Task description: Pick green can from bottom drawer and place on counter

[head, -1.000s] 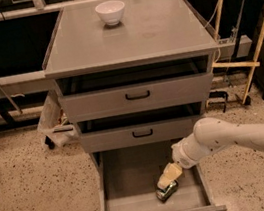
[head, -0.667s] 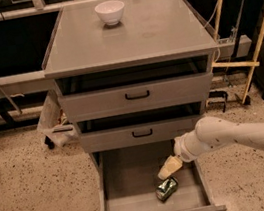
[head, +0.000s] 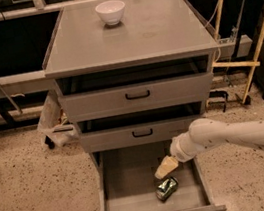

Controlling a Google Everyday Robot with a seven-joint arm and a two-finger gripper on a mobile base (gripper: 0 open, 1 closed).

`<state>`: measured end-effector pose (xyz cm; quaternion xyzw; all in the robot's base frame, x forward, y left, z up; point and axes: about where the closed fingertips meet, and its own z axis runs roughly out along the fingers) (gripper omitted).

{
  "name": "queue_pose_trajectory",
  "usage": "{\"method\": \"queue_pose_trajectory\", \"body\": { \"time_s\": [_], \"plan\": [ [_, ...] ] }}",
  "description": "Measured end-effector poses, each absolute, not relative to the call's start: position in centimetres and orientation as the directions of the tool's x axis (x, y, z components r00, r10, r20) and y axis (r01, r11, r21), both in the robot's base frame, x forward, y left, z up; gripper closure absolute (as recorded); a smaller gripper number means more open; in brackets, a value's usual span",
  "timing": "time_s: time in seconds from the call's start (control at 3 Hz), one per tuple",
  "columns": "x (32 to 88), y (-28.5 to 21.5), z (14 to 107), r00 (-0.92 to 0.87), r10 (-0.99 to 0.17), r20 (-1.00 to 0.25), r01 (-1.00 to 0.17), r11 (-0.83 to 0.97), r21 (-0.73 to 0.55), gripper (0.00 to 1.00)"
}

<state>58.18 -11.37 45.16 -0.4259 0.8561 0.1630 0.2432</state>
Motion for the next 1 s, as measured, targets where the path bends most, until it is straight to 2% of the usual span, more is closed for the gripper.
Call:
{"method": "queue_pose_trajectory", "body": {
  "time_s": [0.67, 1.0],
  "plan": [
    [61.3, -15.4, 37.4, -0.593, -0.526, -0.61, -0.684, 0.729, 0.036, 0.0],
    [61.8, -17.9, 33.4, -0.632, -0.494, -0.597, -0.635, 0.771, 0.035, 0.0]
  ]
}}
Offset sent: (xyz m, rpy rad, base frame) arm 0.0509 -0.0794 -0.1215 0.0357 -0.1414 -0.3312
